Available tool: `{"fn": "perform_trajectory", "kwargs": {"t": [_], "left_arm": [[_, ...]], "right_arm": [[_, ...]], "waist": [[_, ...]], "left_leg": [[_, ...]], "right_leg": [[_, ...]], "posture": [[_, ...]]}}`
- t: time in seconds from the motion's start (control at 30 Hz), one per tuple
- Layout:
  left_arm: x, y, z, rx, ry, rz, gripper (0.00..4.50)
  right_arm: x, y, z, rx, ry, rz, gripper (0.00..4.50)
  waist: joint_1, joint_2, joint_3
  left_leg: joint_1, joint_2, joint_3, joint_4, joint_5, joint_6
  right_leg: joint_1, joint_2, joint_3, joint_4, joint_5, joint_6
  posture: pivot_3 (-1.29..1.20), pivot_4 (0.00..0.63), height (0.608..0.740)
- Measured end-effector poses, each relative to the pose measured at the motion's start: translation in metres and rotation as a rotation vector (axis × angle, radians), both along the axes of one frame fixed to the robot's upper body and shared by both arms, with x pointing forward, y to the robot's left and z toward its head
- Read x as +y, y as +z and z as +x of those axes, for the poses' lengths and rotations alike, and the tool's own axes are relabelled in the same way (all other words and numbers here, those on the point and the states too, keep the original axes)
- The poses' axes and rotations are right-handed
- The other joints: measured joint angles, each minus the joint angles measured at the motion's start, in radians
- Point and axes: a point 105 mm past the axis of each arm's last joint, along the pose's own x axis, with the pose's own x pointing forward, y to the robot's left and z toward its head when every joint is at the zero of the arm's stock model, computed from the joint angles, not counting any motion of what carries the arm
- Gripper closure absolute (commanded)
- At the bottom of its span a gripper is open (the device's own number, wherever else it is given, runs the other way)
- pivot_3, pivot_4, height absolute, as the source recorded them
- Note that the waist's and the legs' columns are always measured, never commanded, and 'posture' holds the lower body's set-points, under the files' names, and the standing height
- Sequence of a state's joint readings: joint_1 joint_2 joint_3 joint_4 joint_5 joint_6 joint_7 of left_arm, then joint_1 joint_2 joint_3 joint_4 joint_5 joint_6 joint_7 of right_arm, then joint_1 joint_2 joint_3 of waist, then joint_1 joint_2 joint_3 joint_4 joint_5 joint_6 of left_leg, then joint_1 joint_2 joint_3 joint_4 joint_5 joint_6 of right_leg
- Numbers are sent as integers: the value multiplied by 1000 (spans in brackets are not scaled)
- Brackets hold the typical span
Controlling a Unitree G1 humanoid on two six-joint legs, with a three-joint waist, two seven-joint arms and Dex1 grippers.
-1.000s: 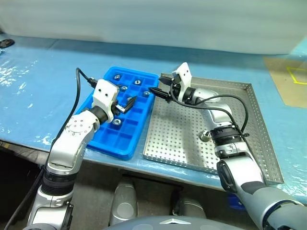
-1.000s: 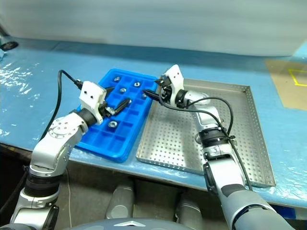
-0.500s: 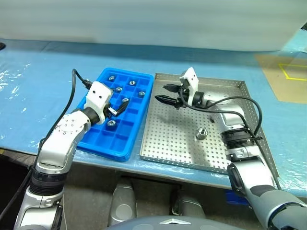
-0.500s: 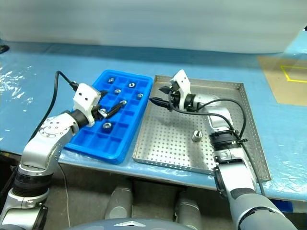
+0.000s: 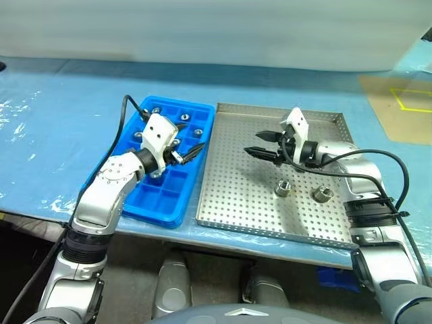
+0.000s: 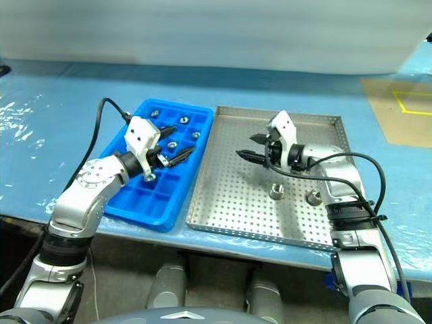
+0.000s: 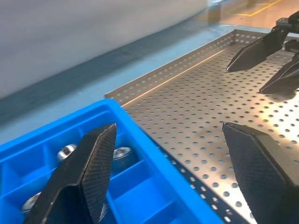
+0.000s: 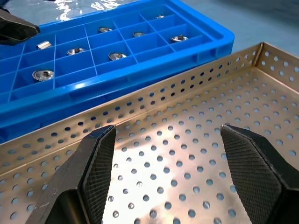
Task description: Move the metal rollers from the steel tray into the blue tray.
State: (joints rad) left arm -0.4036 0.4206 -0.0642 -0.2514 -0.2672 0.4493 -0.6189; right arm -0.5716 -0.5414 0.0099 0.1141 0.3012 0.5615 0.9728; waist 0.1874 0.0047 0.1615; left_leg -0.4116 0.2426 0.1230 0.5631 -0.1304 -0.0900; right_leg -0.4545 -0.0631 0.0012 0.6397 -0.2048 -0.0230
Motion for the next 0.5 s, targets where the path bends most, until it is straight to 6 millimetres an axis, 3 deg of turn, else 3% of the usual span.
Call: {"fn": "perform_trajectory", "kwargs": {"t": [0.23, 0.5], "left_arm": [[-41, -4, 3, 16, -204, -3, 700], [-72, -7, 8, 38, -344, -23, 700]], "right_arm": [[-35, 5, -15, 1, -107, -14, 879], [-60, 5, -33, 7, -203, -21, 879]], "waist": [[-22, 0, 0], [-64, 0, 0]], "left_leg": [[2, -2, 2, 0, 0, 0], [2, -3, 3, -1, 0, 1]], "right_leg": [[1, -3, 1, -1, 0, 1], [2, -3, 1, -2, 1, 1]], "posture": [[29, 150, 740], [-70, 150, 740]]}}
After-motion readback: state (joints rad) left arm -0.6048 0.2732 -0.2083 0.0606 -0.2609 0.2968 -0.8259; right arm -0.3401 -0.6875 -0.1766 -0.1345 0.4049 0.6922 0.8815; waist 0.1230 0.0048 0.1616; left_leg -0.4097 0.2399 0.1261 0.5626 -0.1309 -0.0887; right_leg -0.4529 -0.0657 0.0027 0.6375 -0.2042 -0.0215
